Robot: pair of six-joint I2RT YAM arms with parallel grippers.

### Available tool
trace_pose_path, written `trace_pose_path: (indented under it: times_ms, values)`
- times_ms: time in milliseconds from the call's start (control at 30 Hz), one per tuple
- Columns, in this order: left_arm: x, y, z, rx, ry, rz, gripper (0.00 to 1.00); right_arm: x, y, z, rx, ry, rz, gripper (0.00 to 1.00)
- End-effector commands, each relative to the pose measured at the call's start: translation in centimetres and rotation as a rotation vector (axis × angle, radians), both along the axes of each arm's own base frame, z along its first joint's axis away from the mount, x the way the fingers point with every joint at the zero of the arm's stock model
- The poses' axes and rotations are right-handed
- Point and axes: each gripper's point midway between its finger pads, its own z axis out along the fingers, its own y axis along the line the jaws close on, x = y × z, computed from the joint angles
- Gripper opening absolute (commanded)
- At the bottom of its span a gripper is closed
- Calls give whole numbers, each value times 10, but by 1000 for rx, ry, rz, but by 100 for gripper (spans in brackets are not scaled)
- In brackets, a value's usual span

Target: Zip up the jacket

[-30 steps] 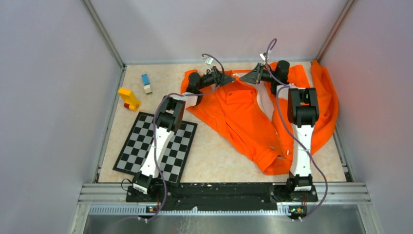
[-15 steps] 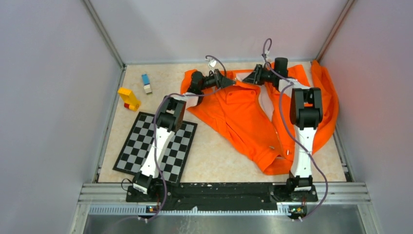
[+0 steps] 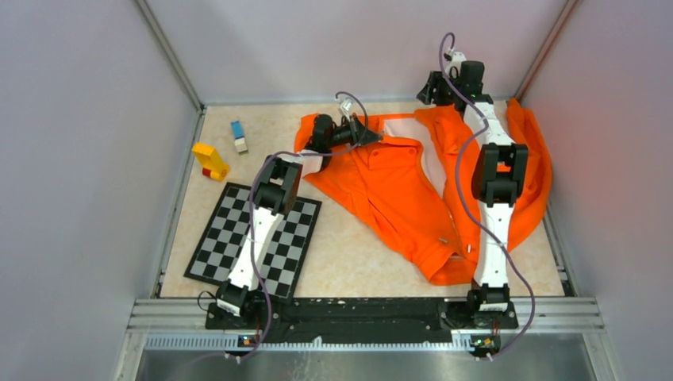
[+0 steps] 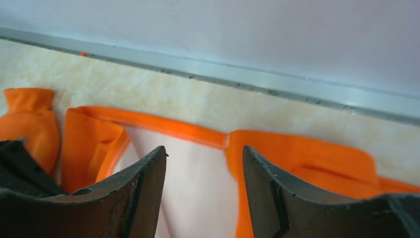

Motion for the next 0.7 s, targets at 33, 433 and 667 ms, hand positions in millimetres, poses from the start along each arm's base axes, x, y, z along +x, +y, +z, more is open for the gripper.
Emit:
trace_pose_path:
  times_ms: [33, 433, 667]
  values:
    - [-8, -6, 58, -44, -90, -33, 0, 19, -16, -27, -137, 26, -18, 55]
    - [-12, -9, 73, -46, -107, -48, 0, 35, -14, -56, -161, 5, -38, 52]
    - [-12, -9, 79, -49, -112, -52, 0, 38, -7, -80, -260, 8, -45, 47]
